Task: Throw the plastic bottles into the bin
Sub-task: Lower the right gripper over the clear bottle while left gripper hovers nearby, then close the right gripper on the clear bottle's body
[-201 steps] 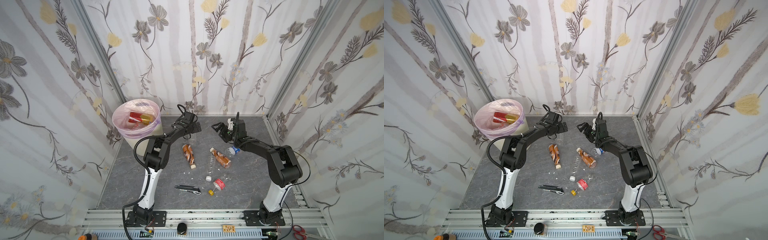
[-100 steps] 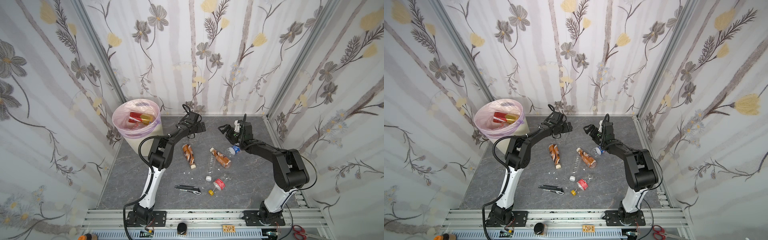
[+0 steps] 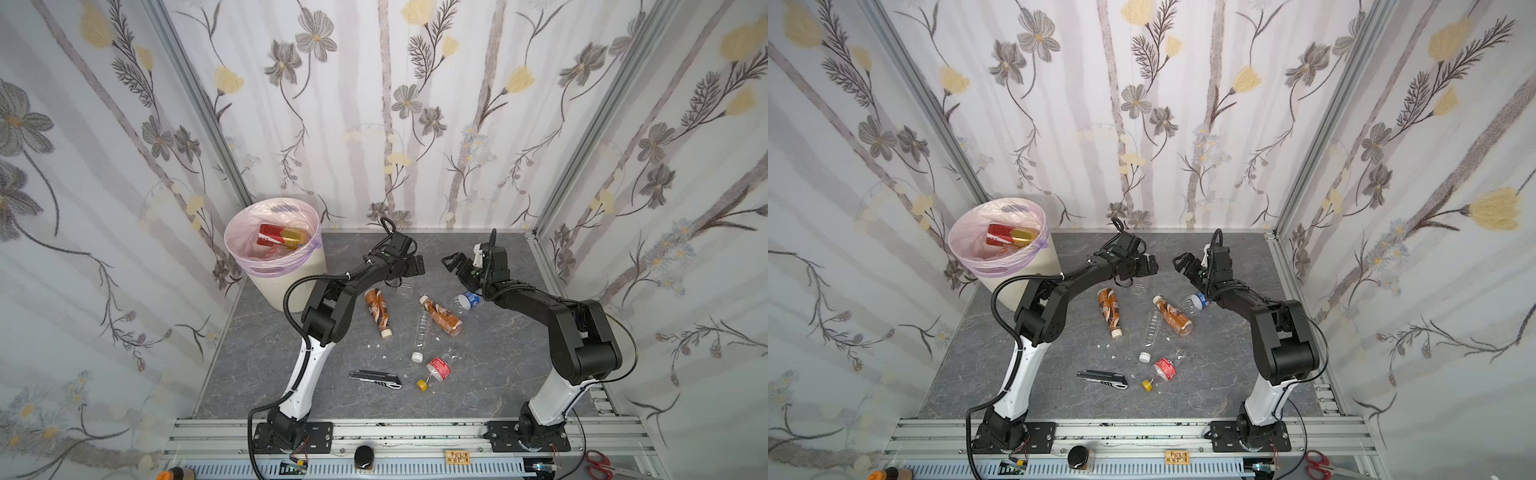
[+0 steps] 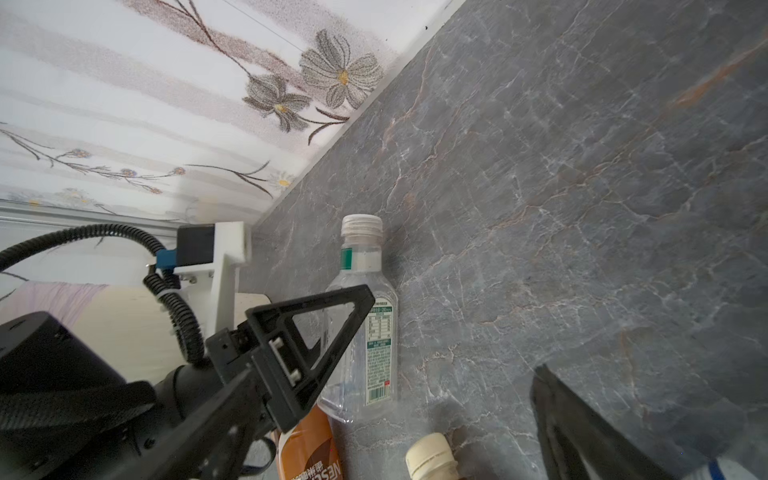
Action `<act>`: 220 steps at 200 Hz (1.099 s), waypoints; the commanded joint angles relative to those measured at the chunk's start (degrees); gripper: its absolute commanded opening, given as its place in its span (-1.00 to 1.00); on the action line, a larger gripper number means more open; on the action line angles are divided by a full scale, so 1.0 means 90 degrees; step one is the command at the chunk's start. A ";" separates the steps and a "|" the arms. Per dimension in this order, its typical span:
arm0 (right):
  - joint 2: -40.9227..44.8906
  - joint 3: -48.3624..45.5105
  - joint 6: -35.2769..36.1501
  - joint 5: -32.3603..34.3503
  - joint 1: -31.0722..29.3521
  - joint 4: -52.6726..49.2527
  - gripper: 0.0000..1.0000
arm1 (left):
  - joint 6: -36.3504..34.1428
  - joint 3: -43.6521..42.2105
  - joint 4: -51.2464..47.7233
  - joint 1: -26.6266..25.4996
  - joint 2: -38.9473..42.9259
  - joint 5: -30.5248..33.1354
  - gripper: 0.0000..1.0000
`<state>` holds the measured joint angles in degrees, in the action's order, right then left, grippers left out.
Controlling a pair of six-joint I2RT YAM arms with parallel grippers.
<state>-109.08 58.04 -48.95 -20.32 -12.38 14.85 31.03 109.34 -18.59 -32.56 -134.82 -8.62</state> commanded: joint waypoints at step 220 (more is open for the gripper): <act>-0.2077 0.3608 0.3258 0.2635 -0.1993 -0.3977 0.99 | 0.0712 -0.1839 0.0711 0.0779 0.4190 -0.0544 1.00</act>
<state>-126.02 88.07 -22.65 0.43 -29.34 -17.10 35.62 94.41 -16.21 -25.82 -99.72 -12.78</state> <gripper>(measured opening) 0.996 0.997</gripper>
